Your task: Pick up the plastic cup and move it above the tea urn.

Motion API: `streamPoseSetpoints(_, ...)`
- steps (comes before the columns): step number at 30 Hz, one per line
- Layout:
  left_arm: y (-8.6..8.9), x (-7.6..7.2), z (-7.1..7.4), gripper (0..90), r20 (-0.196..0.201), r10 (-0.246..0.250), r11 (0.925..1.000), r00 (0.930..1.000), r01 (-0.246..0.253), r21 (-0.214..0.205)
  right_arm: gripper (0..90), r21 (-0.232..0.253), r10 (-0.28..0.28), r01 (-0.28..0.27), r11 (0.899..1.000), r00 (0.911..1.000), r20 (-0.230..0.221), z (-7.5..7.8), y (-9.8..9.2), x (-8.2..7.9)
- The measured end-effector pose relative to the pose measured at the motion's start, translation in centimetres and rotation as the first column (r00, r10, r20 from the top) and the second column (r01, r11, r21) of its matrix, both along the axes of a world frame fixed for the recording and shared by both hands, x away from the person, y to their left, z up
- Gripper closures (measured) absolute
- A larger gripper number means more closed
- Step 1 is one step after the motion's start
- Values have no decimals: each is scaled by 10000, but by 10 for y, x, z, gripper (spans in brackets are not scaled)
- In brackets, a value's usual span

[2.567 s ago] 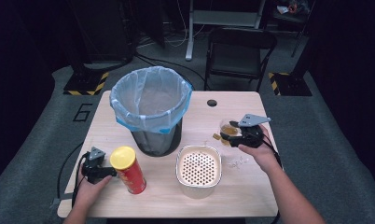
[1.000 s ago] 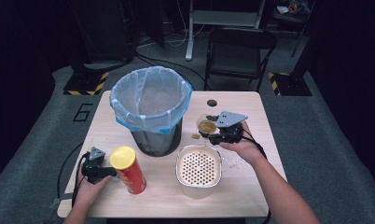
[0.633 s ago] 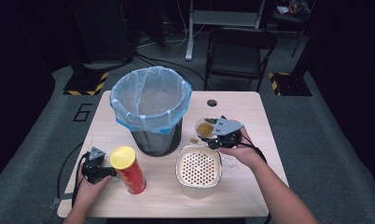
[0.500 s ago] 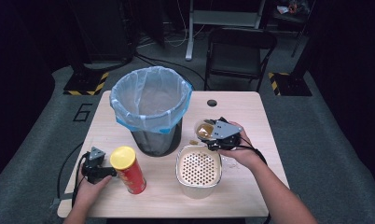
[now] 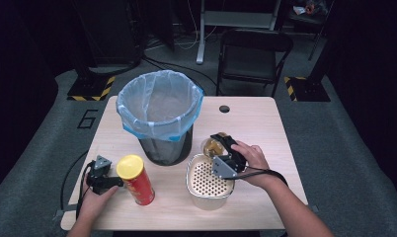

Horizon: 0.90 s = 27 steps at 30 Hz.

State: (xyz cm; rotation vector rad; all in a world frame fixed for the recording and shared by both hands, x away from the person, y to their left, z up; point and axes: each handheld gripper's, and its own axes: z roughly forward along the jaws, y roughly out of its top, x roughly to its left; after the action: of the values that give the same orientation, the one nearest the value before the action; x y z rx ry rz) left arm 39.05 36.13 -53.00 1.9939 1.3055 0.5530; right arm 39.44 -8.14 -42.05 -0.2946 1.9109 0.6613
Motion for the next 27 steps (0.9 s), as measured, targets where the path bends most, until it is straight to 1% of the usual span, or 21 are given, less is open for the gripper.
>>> streamPoseSetpoints(1,0,0,0,118,3,2,10000,10000,-2,-9,369,0,0,0,10000,10000,0,0,0,0)
streamPoseSetpoints(2,0,0,0,118,3,0,10000,10000,0,-5,369,-558,56,-18,9984,9976,690,-2,4,-6)
streamPoseSetpoints(4,0,0,0,118,1,1,10000,10000,-1,0,370,-1175,184,-1,9931,9878,1547,-4,7,-14)
streamPoseSetpoints(5,0,0,0,118,1,1,10000,10000,-1,0,370,-1175,184,-1,9931,9878,1547,-4,7,-14)
streamPoseSetpoints(6,0,0,0,118,4,3,10000,10000,-3,-4,371,-1460,277,6,9893,9810,1918,-6,8,-17)
streamPoseSetpoints(7,0,0,0,118,0,-1,10000,10000,1,-2,371,-2230,463,169,9747,9603,2751,-9,11,-22)
streamPoseSetpoints(9,0,0,0,119,1,-1,10000,10000,1,-3,372,-2564,613,226,9663,9473,3145,-10,13,-26)
streamPoseSetpoints(12,0,0,0,119,3,5,10000,10000,-5,-7,372,-3112,841,456,9493,9166,3908,-11,14,-30)
streamPoseSetpoints(13,0,0,0,118,3,5,10000,10000,-5,-7,372,-3112,841,456,9493,9166,3908,-11,14,-30)
streamPoseSetpoints(14,0,0,0,118,1,0,10000,10000,0,4,371,-3188,888,532,9463,9055,4149,-13,14,-32)
streamPoseSetpoints(15,0,0,0,119,3,1,10000,10000,-1,-1,371,-3614,1161,763,9293,8686,4818,-13,15,-34)
streamPoseSetpoints(17,0,0,0,118,1,-4,10000,10000,4,0,369,-3887,1349,947,9165,8415,5232,-14,15,-35)
streamPoseSetpoints(18,0,0,0,118,1,-3,10000,10000,3,1,369,-4251,1449,1085,8986,8413,5209,-15,14,-36)
streamPoseSetpoints(19,0,0,0,119,1,-3,10000,10000,3,1,367,-4365,1660,1053,8935,8258,5390,-12,16,-36)
streamPoseSetpoints(20,0,0,0,118,3,2,10000,10000,-2,2,366,-4221,1575,1106,8998,8197,5507,-13,16,-37)
streamPoseSetpoints(21,0,0,0,118,3,2,10000,10000,-2,2,366,-4221,1575,1106,8998,8197,5507,-13,16,-37)
streamPoseSetpoints(23,0,0,0,119,3,4,10000,10000,-4,-1,366,-4315,1655,1043,8961,8234,5428,-12,16,-38)
streamPoseSetpoints(24,0,0,0,118,-1,-3,10000,10000,3,1,365,-4130,1495,1026,9049,8319,5343,-13,15,-39)
streamPoseSetpoints(25,0,0,0,118,0,-4,10000,10000,4,7,364,-4467,1707,1072,8882,8258,5375,-10,16,-41)
streamPoseSetpoints(26,0,0,0,118,2,-1,10000,10000,1,0,363,-4657,1865,1046,8787,8228,5368,-8,17,-41)
streamPoseSetpoints(27,0,0,0,118,2,-1,10000,10000,1,0,363,-4436,1708,978,8909,8327,5267,-9,16,-40)
